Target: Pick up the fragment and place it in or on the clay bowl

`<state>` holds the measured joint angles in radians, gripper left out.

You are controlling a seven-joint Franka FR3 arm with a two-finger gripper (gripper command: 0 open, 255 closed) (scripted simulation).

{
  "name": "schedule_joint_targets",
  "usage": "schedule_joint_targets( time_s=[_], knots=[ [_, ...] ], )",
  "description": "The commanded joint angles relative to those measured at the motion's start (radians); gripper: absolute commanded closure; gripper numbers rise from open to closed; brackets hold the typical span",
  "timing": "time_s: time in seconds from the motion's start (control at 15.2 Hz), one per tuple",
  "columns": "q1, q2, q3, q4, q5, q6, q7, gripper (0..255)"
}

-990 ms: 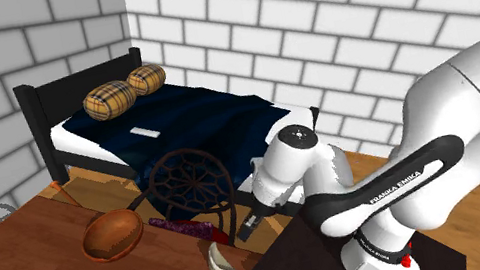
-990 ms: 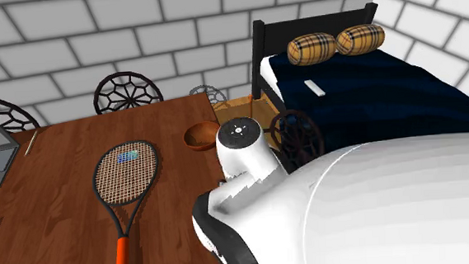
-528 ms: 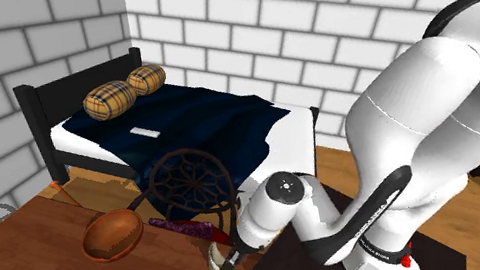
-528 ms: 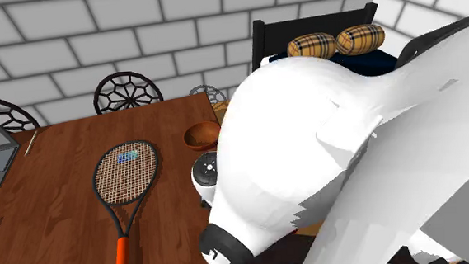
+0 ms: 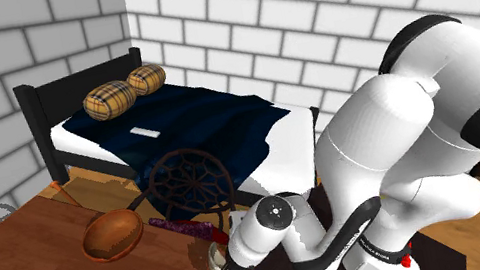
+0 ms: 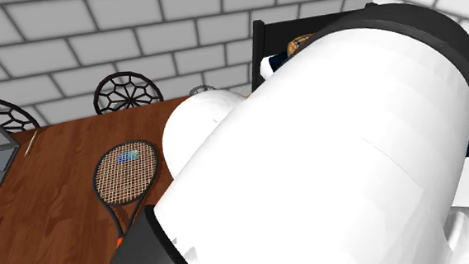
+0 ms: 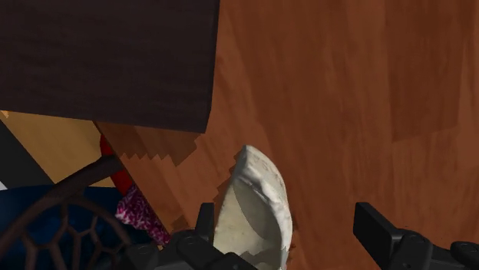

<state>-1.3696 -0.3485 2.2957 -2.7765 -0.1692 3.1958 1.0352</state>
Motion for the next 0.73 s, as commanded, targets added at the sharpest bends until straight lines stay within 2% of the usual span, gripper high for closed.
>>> schedule_joint_targets(
  time_s=[0.0, 0.07, 0.53, 0.59, 0.66],
  knots=[
    [-0.076, -0.032, 0.074, 0.012, 0.002, 0.03, 0.004, 0],
    [-0.096, -0.042, 0.092, 0.017, 0.001, 0.037, 0.006, 0],
    [-0.095, -0.042, 0.092, 0.017, 0.0, 0.037, 0.006, 0],
    [-0.095, -0.042, 0.092, 0.017, 0.0, 0.037, 0.006, 255],
    [-0.095, -0.042, 0.092, 0.017, 0.0, 0.037, 0.006, 255]
  ],
)
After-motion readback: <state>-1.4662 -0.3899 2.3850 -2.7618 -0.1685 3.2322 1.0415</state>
